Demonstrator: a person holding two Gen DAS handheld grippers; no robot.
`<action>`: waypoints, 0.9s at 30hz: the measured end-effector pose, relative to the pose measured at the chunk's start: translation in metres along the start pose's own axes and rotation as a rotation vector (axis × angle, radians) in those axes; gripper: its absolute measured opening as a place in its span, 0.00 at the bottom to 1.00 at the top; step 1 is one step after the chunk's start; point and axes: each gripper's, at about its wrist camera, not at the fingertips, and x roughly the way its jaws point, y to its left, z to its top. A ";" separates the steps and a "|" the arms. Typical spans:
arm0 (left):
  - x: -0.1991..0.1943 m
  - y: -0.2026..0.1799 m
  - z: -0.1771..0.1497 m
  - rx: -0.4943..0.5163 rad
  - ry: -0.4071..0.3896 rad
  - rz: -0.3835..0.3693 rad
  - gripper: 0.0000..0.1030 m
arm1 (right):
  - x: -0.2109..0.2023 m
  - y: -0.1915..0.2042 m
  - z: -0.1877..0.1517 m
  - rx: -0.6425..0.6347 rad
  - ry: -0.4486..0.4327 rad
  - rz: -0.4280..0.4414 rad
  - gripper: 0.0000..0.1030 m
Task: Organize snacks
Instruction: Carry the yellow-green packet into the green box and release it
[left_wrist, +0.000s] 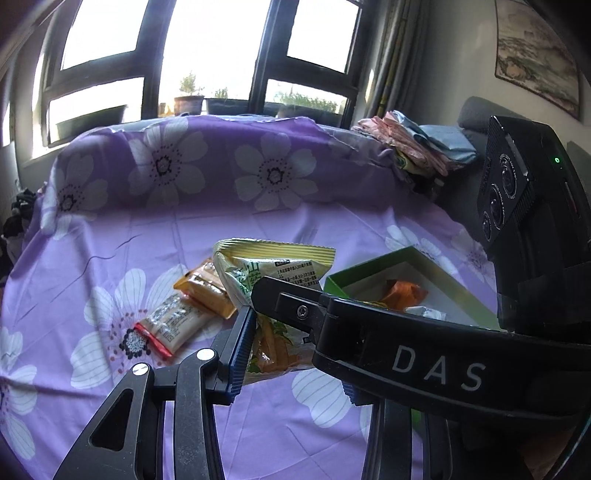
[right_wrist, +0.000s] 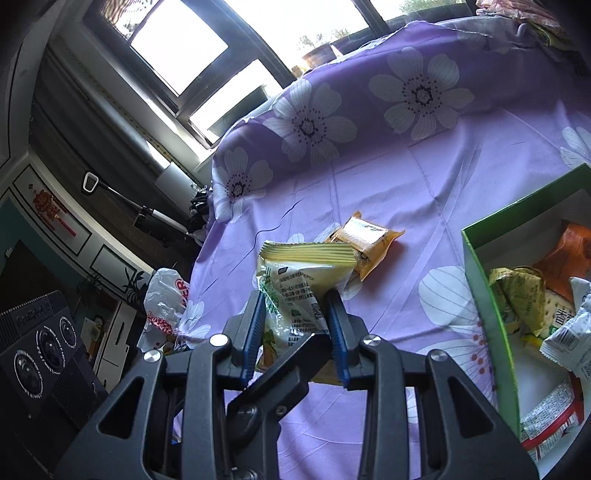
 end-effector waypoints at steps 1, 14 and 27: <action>0.003 -0.007 0.003 0.014 0.002 -0.009 0.41 | -0.006 -0.005 0.002 0.012 -0.013 -0.003 0.34; 0.059 -0.087 0.024 0.152 0.053 -0.207 0.41 | -0.068 -0.082 0.017 0.201 -0.166 -0.142 0.34; 0.115 -0.131 0.021 0.197 0.188 -0.359 0.41 | -0.094 -0.141 0.011 0.385 -0.205 -0.280 0.34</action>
